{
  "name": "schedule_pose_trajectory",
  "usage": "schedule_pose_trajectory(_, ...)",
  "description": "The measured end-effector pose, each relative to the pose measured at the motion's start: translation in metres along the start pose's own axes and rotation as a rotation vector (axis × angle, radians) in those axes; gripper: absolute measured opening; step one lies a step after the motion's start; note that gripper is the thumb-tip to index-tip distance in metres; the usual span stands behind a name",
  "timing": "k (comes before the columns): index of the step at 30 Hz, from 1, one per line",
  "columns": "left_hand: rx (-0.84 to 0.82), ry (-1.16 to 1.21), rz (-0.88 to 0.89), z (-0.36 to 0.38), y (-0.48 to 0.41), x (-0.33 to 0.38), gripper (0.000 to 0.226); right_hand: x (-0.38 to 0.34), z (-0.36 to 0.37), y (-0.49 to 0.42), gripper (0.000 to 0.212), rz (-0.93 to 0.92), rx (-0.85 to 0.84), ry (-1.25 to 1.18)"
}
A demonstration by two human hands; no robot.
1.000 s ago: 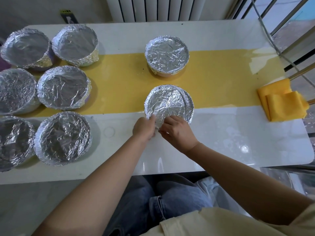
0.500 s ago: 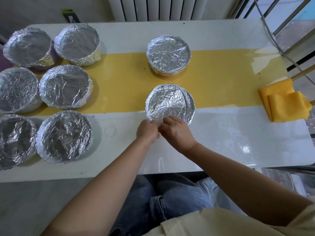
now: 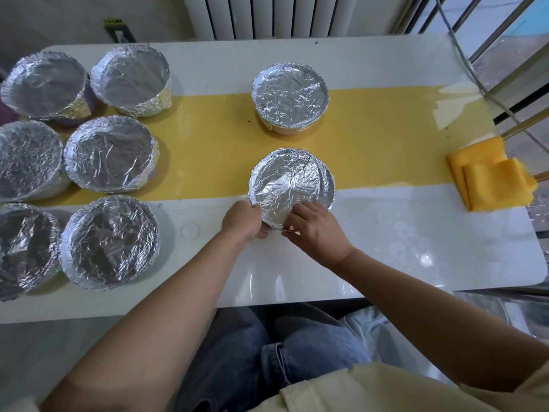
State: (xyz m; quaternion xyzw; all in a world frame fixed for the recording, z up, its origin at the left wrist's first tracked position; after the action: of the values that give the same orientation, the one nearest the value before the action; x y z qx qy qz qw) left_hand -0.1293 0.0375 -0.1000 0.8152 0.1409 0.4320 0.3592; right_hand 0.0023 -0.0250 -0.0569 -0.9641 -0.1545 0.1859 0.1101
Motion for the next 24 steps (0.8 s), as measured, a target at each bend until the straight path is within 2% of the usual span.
schedule_pose_trajectory(6, 0.090, -0.001, -0.027, 0.008, 0.015, -0.009, 0.056, -0.007, 0.005, -0.003, 0.019, -0.052, 0.029, 0.020)
schedule_pose_trajectory(12, 0.012, 0.139, -0.065, 0.033, 0.016, -0.016, 0.029, -0.010, 0.008, -0.005, 0.020, -0.072, 0.014, 0.024)
schedule_pose_trajectory(16, 0.018, 0.187, -0.078, 0.031, 0.014, -0.012, 0.032, -0.009, 0.010, -0.007, 0.017, -0.043, 0.001, 0.014)
schedule_pose_trajectory(20, -0.040, 0.150, -0.168, 0.030, 0.021, -0.014, 0.035, -0.009, 0.010, -0.007, 0.018, -0.036, 0.038, 0.007)
schedule_pose_trajectory(24, -0.038, 0.157, -0.121, 0.028, 0.019, -0.011, 0.032, -0.012, 0.007, -0.009, 0.017, -0.033, 0.039, -0.009)
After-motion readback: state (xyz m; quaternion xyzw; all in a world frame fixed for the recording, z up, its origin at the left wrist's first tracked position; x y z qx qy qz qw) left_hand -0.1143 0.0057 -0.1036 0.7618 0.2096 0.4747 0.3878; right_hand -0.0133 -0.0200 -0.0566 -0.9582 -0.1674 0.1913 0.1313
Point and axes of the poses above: each hand's wrist, its own y-axis away from the middle knuckle, its own z-axis out of the palm, x = y × z, the point moved 6 cm from there along -y, towards the middle knuckle, and after that the axes turned 2 degrees about y, right-handed, at the moved point
